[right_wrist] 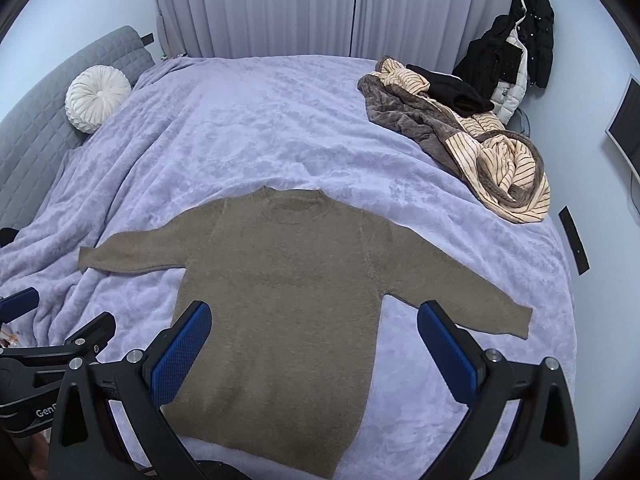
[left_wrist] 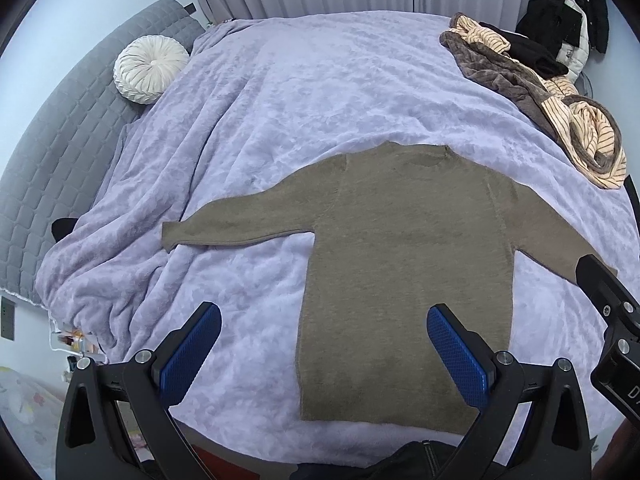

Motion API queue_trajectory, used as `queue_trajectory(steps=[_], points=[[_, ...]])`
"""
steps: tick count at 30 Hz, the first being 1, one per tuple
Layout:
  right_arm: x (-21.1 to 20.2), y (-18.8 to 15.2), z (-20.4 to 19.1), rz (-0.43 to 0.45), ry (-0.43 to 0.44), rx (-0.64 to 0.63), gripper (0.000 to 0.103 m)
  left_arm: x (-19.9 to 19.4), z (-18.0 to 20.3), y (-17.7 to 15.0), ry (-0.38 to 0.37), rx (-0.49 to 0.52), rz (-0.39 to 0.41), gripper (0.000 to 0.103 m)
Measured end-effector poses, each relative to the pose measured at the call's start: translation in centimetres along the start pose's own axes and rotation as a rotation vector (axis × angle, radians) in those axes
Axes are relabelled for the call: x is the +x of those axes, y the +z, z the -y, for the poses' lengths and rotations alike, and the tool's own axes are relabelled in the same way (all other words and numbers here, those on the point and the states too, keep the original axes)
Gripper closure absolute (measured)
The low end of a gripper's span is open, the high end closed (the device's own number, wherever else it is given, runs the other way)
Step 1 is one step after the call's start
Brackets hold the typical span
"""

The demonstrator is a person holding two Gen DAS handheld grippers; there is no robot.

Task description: Fold small clothes

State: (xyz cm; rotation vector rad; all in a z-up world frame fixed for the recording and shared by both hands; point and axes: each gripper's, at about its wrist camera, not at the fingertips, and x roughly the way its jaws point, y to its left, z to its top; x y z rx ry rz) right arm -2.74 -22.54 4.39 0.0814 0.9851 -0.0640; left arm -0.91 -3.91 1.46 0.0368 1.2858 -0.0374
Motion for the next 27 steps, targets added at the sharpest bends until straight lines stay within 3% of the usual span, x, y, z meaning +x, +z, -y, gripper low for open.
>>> queue_trajectory(steps=[9,19,27], points=[[1.6,0.4,2.8,0.018,0.011,0.021,0.001,0.2,2.0,0.9,0.054,0.027,0.026,0.0],[3.5,0.4,5.2,0.012,0.014,0.034,0.001,2.5,6.0,2.3,0.082,0.088,-0.097,0.0],[6.3,0.0,9.3,-0.027,-0.014,0.097,0.001,4.3,9.6,3.7,0.083,0.129,-0.101,0.0]])
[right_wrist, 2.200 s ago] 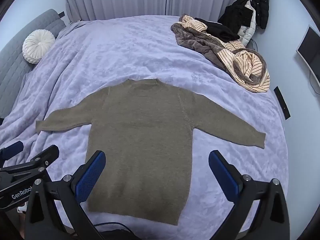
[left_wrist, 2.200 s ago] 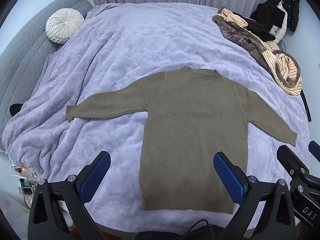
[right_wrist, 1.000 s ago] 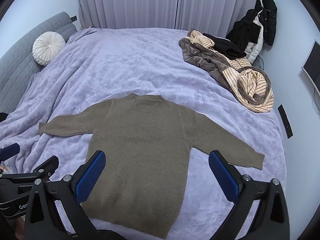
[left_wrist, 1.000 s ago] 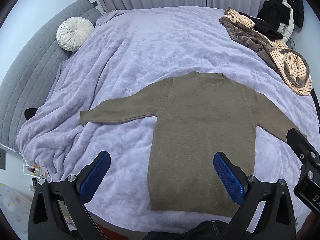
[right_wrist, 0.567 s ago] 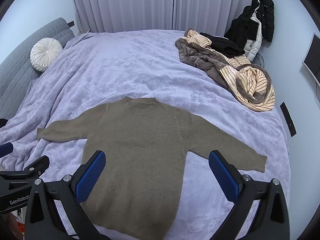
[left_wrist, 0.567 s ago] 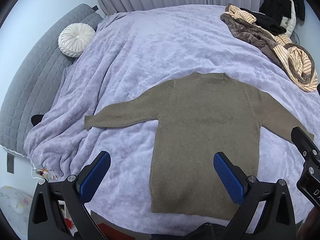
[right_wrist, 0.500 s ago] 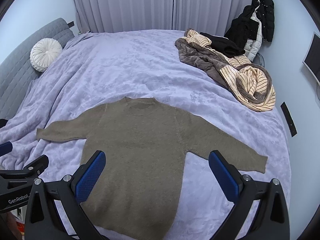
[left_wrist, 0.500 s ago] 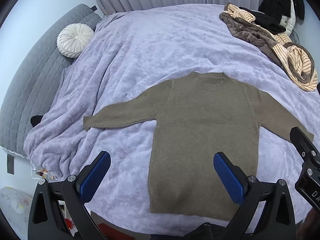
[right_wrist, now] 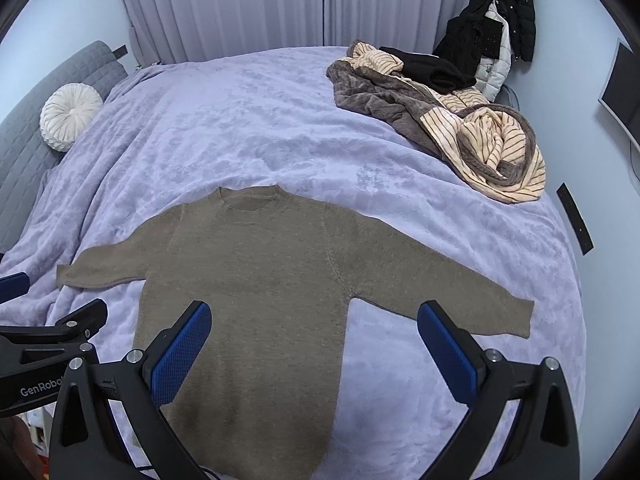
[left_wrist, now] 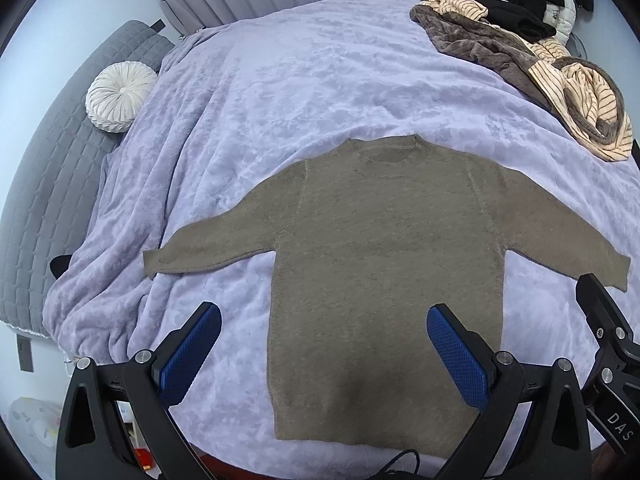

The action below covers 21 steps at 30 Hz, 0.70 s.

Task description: Fold small clothes

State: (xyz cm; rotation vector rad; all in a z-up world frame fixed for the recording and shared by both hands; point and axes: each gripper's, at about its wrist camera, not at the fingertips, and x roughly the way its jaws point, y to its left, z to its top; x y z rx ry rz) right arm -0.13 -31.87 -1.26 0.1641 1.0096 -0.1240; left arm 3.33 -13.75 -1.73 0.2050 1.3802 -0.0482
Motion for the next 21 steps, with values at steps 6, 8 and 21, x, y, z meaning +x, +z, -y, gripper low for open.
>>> queue_trajectory(steps=[6,8,21], points=[[2.5,0.1,3.7,-0.032,-0.044,0.061,0.001,1.8,3.6,1.8,0.019,0.04,-0.003,0.0],[3.5,0.1,4.8,-0.049,-0.06,0.077,0.001,2.5,4.9,2.4,0.028,0.057,-0.003,0.0],[9.8,-0.2,12.1,-0.139,-0.131,0.18,0.001,7.5,12.8,6.0,0.07,0.155,0.001,0.0]])
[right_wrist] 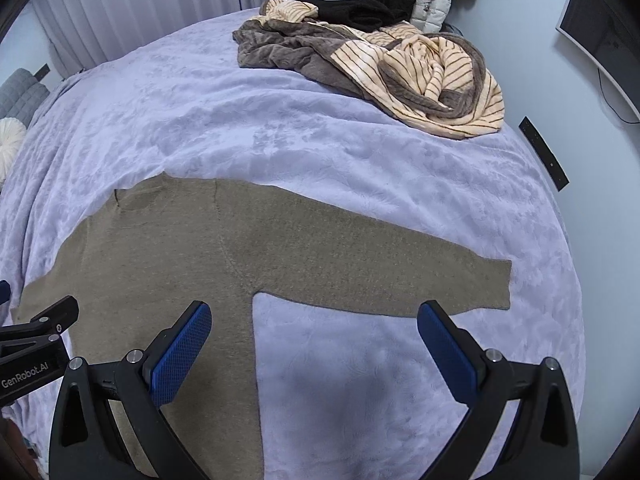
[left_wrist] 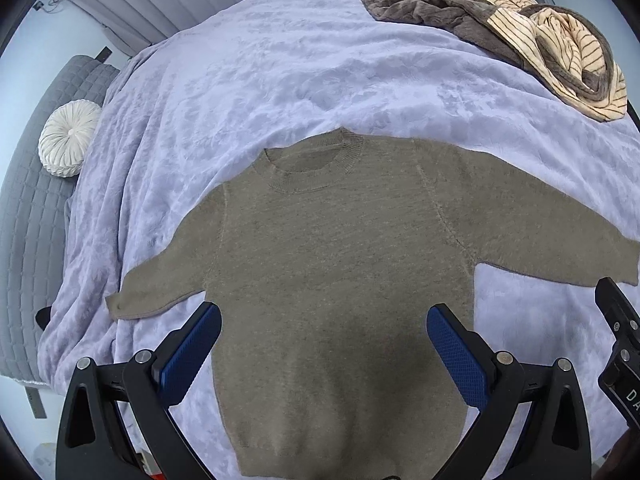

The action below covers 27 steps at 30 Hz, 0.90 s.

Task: Fold small clothes
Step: 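Move the right gripper to the sweater's sleeve cuff and grasp it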

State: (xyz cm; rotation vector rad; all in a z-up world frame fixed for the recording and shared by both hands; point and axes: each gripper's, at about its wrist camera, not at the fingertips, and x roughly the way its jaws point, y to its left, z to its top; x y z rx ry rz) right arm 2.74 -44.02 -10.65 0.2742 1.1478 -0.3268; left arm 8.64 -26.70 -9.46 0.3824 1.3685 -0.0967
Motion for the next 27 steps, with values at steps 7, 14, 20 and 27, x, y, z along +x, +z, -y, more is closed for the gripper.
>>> queue_trajectory(steps=[7,14,20,27], points=[[4.4,0.5,3.7,-0.044,-0.033,0.071,0.001,2.5,3.7,2.3,0.016,0.051,-0.016,0.0],[8.8,0.3,7.8,-0.085,-0.079,0.148,0.001,4.6,7.6,3.6,0.019,0.104,-0.038,0.0],[13.1,-0.7,12.8,-0.145,-0.153,0.231,0.001,5.4,9.9,4.2,0.002,0.141,-0.051,0.0],[16.5,-3.2,19.2,-0.206,-0.198,0.378,0.001,5.9,10.6,4.2,-0.003,0.158,-0.063,0.0]])
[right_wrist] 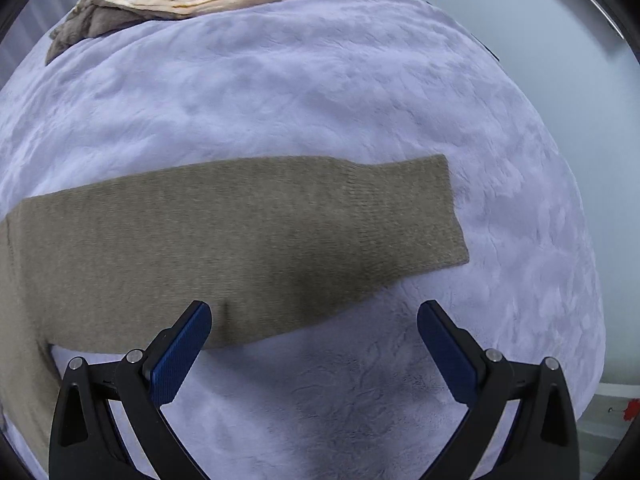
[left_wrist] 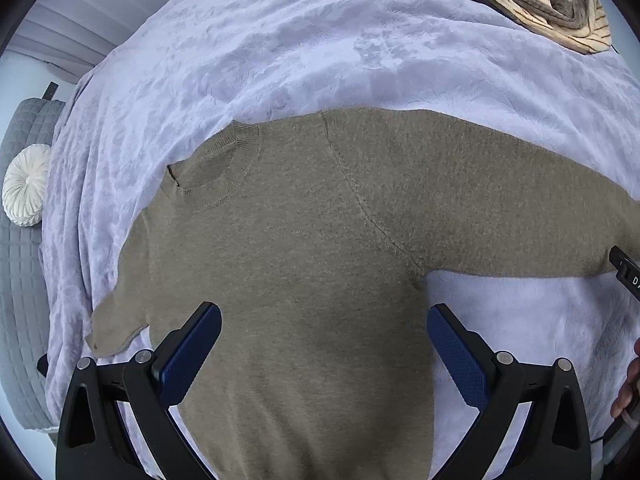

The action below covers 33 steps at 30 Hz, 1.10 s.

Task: Fold small clothes
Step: 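Move the right gripper to the sweater's sleeve cuff and grasp it, then lift the held sleeve across the sweater body and open the right gripper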

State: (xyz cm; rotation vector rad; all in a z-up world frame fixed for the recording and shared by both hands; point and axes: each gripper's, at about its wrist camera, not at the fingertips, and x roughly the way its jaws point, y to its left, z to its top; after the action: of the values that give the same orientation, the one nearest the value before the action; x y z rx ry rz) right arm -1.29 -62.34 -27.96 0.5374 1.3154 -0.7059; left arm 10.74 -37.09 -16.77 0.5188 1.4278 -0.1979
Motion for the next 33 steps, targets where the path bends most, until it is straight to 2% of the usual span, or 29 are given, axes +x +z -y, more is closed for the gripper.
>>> queue_trajectory(steps=[3,5,9,10,11,12,13,14,16,18,26,30,33], points=[[2.0,0.5,2.5,-0.013,0.035,0.099,0.001,0.3,-0.3,-0.1,-0.003,-0.011,-0.012,0.0],[3.1,1.0,4.1,0.005,0.103,0.18,0.001,0.5,-0.5,-0.1,-0.001,-0.012,-0.012,0.0],[3.8,2.4,5.3,0.107,0.159,0.231,0.001,0.4,-0.9,-0.6,0.007,-0.007,-0.009,0.0],[3.7,2.7,5.2,0.131,0.171,0.224,0.006,0.4,-0.9,-0.8,0.008,-0.007,-0.007,0.0],[3.6,3.0,5.1,0.138,0.185,0.207,0.019,0.3,-1.1,-0.9,0.01,-0.007,-0.007,0.0],[3.4,3.3,4.9,0.134,0.195,0.192,0.027,0.3,-1.2,-1.0,0.012,-0.009,-0.005,0.0],[3.3,3.5,4.9,0.133,0.208,0.185,0.042,0.3,-1.4,-1.2,0.011,-0.013,-0.006,0.0],[2.9,3.5,5.0,0.129,0.238,0.183,0.064,0.3,-1.7,-1.2,0.011,-0.018,-0.006,0.0],[2.4,3.5,5.4,0.116,0.29,0.192,0.091,0.4,-2.2,-1.3,0.009,-0.031,-0.009,0.0],[1.2,3.1,6.0,0.136,0.324,0.2,0.095,0.2,-2.5,-1.4,0.005,-0.041,-0.005,0.0],[-5.2,2.4,5.4,0.223,0.447,0.13,0.096,-0.5,-3.2,-2.1,-0.013,-0.055,0.015,0.0],[-8.6,2.2,1.9,0.249,0.513,0.056,0.096,-0.7,-4.3,-3.0,-0.018,-0.072,0.025,0.0],[-10.6,1.3,-0.7,0.278,0.482,-0.015,0.096,-0.7,-5.7,-3.7,-0.021,-0.1,0.023,0.0]])
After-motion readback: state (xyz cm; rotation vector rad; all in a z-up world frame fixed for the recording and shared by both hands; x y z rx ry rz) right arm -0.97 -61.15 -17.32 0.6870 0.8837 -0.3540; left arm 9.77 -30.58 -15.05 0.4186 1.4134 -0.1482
